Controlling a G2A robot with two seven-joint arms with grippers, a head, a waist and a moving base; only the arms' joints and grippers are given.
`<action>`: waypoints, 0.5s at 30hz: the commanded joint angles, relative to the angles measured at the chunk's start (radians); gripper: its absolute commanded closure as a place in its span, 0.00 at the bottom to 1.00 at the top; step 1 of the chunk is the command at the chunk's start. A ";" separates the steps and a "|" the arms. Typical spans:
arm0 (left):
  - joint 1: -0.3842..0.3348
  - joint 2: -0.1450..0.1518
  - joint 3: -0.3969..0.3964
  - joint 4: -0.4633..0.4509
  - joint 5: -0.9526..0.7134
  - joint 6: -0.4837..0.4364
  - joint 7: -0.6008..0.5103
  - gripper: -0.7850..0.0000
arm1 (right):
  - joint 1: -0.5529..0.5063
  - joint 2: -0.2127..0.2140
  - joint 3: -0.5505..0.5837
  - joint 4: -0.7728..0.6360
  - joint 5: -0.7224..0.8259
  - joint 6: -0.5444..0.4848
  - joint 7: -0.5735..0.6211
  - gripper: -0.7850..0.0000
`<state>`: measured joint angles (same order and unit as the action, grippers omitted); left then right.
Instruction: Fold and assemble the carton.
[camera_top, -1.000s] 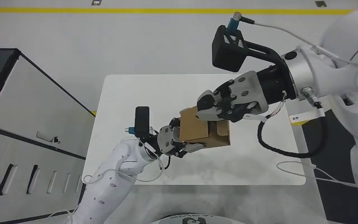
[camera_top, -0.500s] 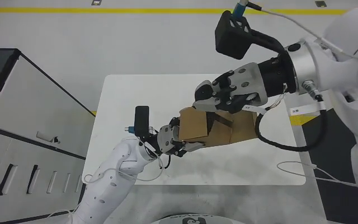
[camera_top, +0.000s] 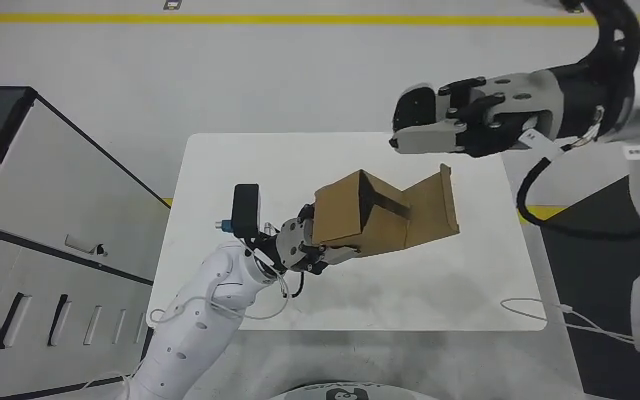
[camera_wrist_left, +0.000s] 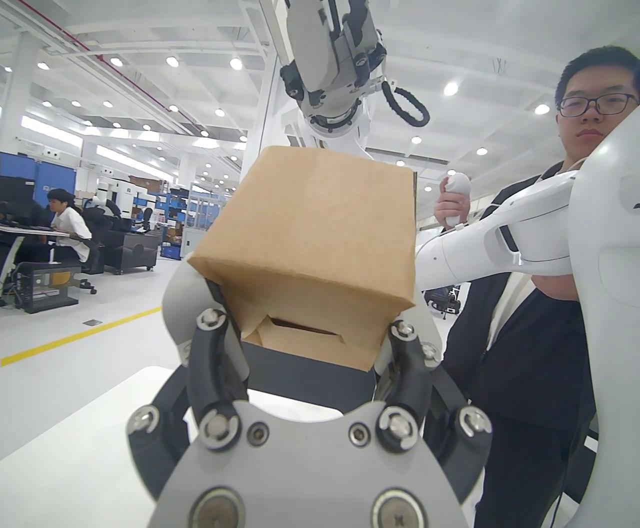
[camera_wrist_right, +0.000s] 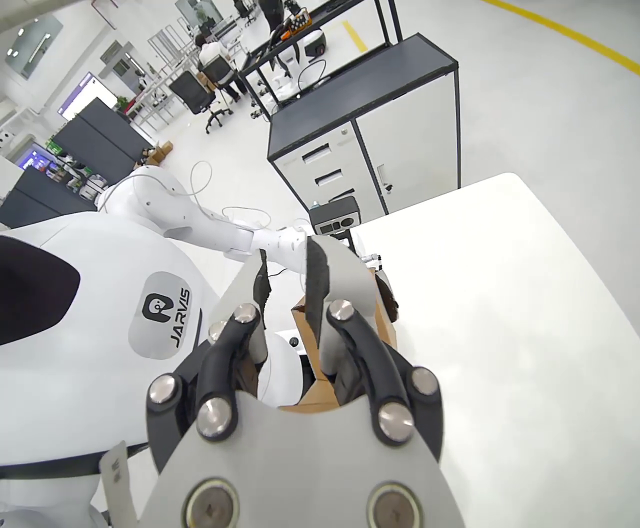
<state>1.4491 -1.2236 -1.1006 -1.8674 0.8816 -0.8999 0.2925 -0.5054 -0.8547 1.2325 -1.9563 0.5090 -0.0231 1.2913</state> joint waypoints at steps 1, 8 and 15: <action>0.000 0.000 0.000 0.000 0.000 0.000 0.000 1.00 | 0.000 0.000 0.000 0.000 0.000 0.000 0.000 0.00; 0.006 0.000 0.000 -0.007 -0.031 0.016 -0.015 1.00 | -0.066 0.011 0.075 0.031 0.053 0.011 -0.042 0.00; 0.004 0.001 -0.004 -0.003 -0.049 0.009 -0.024 1.00 | -0.161 0.039 0.164 0.029 0.018 0.208 -0.003 0.00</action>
<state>1.4539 -1.2231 -1.1042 -1.8709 0.8332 -0.8895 0.2704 -0.6539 -0.8199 1.3836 -1.9185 0.5302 0.1420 1.2849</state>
